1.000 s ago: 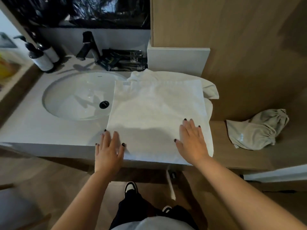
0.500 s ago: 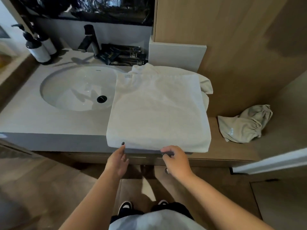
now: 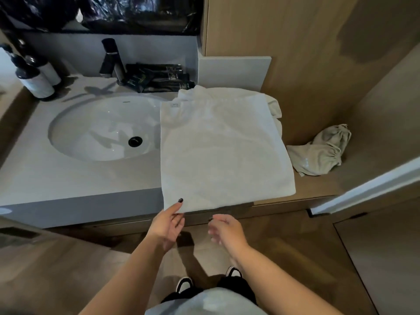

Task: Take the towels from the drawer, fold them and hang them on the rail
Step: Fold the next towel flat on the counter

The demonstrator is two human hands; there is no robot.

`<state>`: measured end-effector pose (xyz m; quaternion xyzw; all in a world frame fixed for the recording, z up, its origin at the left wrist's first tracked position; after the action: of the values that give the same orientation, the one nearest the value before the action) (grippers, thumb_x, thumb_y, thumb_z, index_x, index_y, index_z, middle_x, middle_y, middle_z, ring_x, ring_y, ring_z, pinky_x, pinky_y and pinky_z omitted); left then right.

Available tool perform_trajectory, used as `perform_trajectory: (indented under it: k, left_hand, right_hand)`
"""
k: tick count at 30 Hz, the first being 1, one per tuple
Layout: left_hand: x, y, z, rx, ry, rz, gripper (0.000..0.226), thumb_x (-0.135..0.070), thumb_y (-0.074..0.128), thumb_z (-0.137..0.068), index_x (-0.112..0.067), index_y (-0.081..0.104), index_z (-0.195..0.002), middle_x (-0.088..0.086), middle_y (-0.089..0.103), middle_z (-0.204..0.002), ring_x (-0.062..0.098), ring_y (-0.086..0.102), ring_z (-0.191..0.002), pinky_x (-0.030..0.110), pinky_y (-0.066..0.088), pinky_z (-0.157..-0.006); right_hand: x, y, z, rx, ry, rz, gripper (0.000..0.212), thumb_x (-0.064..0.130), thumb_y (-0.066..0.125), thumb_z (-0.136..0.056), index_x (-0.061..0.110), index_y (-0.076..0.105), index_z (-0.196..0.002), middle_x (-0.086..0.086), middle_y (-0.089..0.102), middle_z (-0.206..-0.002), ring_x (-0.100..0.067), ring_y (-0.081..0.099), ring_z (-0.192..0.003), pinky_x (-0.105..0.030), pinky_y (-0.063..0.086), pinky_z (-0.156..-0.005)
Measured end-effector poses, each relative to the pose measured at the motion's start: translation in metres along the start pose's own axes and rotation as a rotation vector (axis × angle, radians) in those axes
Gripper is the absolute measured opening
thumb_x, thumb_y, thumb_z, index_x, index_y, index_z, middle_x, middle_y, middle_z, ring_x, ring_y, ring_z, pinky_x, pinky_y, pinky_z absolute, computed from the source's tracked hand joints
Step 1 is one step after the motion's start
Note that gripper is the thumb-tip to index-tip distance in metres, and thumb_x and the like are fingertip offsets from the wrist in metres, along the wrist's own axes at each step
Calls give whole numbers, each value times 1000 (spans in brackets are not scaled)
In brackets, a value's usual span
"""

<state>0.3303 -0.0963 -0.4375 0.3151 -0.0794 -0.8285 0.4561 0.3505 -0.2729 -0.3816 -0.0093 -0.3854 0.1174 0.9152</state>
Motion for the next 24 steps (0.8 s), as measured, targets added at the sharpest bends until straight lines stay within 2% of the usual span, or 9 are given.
perform_trajectory:
  k: [3,6,9,11,13,15,19,21,24]
  left_hand:
    - [-13,6,23,102,55,34,27,-11,61,-93,-10,61,-120,13,69,-122,24,66,-112,36,46,-101]
    - [-23,13,39,189,82,27,30,-13,55,-97,-9,56,-127,16,69,-122,27,65,-115,39,45,-105]
    - [-30,23,50,206,92,37,28,-10,54,-97,-6,56,-125,19,70,-118,29,67,-113,40,49,-101]
    - [-33,29,54,194,99,55,25,-8,54,-98,-5,56,-122,21,70,-116,30,68,-109,40,51,-98]
    - [-35,30,55,160,114,41,21,-7,53,-99,-6,57,-120,20,71,-114,30,69,-106,40,53,-96]
    - [-38,26,54,119,134,-1,18,-5,53,-100,-6,57,-117,18,71,-113,29,69,-106,41,53,-97]
    - [-40,9,51,54,122,-35,13,-4,55,-99,-6,59,-111,14,72,-110,27,70,-103,39,53,-95]
    - [-42,3,48,41,114,-32,15,-5,55,-99,-4,60,-113,14,73,-109,25,71,-99,36,55,-87]
    - [-44,-7,42,-20,104,-49,17,-8,57,-98,-5,58,-115,15,72,-108,24,73,-92,34,57,-77]
  right_hand:
    - [-4,23,0,-4,55,-284,37,20,65,-94,10,49,-126,-12,62,-117,-21,63,-103,-32,53,-89]
    - [0,48,-3,116,122,-608,41,25,68,-91,7,55,-126,-13,63,-120,-24,62,-111,-37,48,-101]
    - [10,62,-5,234,115,-867,42,21,71,-87,10,57,-125,-15,68,-120,-26,64,-112,-41,46,-104]
    - [16,62,-10,224,87,-1015,38,17,69,-88,9,58,-124,-16,70,-116,-27,67,-109,-41,52,-98]
    - [24,55,-16,123,48,-1082,30,11,66,-92,8,60,-121,-14,72,-111,-25,71,-101,-38,58,-85]
    - [29,38,-23,-98,25,-1067,21,7,68,-90,9,64,-111,-11,74,-105,-22,73,-92,-33,60,-76]
    - [31,-6,-34,-454,31,-969,15,14,76,-85,14,62,-91,-5,69,-96,-16,66,-79,-25,56,-61]
    - [28,-29,-41,-522,24,-980,15,15,76,-85,15,61,-90,-5,69,-95,-16,66,-77,-25,56,-59]
    - [18,-62,-46,-587,11,-989,13,11,74,-86,14,64,-93,-6,71,-98,-17,69,-82,-29,59,-68]
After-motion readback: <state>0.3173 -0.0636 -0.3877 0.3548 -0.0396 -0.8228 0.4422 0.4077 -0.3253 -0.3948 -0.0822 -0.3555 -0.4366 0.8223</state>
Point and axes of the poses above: each hand's wrist, its own z-axis away from the middle knuckle, its own y-axis out of the palm, x = y × z, the point moved 5 cm from there along -z, towards the middle knuckle
